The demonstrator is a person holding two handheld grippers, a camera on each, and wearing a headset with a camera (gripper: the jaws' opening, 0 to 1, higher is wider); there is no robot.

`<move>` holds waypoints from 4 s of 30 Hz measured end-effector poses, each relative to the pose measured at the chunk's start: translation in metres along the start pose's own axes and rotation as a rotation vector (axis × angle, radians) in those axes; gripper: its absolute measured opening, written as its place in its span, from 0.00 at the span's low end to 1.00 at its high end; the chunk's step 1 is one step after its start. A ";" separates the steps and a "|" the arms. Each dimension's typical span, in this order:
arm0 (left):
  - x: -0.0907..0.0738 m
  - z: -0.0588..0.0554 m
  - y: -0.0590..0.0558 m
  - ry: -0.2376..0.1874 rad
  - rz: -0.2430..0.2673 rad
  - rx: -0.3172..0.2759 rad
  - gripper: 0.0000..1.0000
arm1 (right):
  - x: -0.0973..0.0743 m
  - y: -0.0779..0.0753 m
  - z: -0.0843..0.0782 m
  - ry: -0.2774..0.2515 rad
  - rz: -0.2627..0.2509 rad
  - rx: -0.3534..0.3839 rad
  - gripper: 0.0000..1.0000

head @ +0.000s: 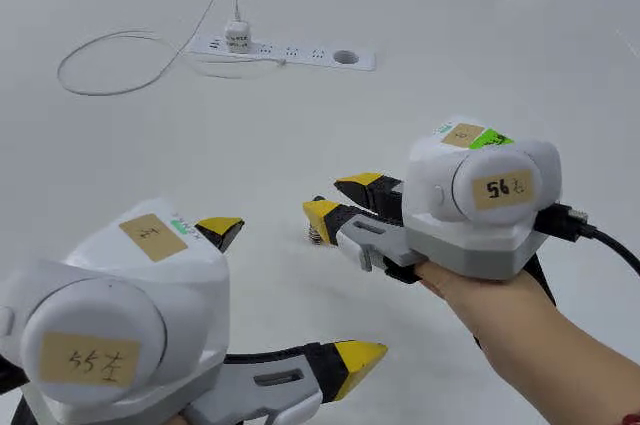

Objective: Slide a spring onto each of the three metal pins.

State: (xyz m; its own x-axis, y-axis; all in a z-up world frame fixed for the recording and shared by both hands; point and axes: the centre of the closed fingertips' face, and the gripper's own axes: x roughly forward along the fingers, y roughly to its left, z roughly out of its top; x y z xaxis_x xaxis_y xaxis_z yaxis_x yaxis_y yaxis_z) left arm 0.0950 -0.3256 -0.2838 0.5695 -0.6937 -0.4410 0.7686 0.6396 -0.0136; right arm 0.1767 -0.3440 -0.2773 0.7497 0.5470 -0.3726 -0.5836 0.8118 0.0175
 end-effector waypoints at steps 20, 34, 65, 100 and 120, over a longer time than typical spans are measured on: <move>0.000 0.006 0.005 0.014 0.013 0.009 0.85 | -0.045 -0.013 0.021 -0.044 -0.036 0.070 0.41; 0.011 0.013 -0.002 0.015 -0.015 0.032 0.76 | -0.082 -0.040 0.004 -0.034 -0.101 0.097 0.44; 0.067 0.000 -0.017 0.094 -0.095 0.089 0.51 | -0.133 -0.066 -0.035 -0.015 -0.181 0.165 0.45; 0.115 -0.011 -0.025 0.128 -0.169 0.057 0.27 | -0.138 -0.074 -0.050 -0.032 -0.215 0.265 0.44; 0.118 -0.013 -0.028 0.163 -0.197 0.135 0.11 | -0.136 -0.075 -0.056 -0.019 -0.232 0.301 0.43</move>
State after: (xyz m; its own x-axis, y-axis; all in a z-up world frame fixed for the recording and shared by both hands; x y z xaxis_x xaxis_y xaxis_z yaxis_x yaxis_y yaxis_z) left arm 0.1371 -0.4214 -0.3474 0.3597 -0.7310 -0.5799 0.8978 0.4403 0.0018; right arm 0.1011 -0.4904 -0.2799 0.8582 0.3431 -0.3818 -0.2820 0.9366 0.2078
